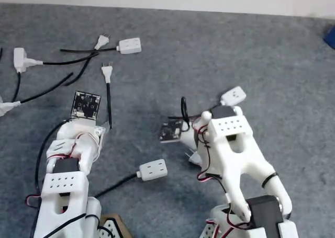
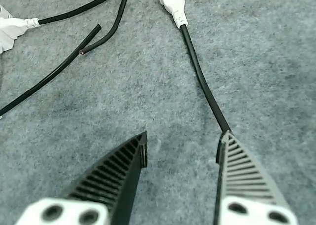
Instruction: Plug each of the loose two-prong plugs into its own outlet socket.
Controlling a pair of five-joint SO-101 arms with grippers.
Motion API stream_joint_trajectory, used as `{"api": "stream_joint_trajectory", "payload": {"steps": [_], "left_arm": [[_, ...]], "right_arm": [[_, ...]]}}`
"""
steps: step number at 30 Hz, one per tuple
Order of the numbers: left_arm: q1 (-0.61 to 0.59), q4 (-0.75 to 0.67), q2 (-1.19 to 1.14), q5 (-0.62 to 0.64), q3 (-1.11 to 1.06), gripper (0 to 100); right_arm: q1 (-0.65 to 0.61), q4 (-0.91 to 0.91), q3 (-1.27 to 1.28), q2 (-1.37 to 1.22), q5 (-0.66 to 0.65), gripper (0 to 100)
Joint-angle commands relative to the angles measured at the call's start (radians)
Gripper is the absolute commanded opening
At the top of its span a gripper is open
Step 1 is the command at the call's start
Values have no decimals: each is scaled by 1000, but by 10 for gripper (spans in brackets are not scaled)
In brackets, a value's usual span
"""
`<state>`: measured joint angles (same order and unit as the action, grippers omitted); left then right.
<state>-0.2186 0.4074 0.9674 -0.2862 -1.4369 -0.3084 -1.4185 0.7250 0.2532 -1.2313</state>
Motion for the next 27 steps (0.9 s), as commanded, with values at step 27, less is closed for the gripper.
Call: {"api": "stream_joint_trajectory", "payload": {"steps": [27], "left_arm": [[-2, -18, 5, 9, 5, 231]], "right_arm": [[-48, 395, 166, 48, 262, 6]]}}
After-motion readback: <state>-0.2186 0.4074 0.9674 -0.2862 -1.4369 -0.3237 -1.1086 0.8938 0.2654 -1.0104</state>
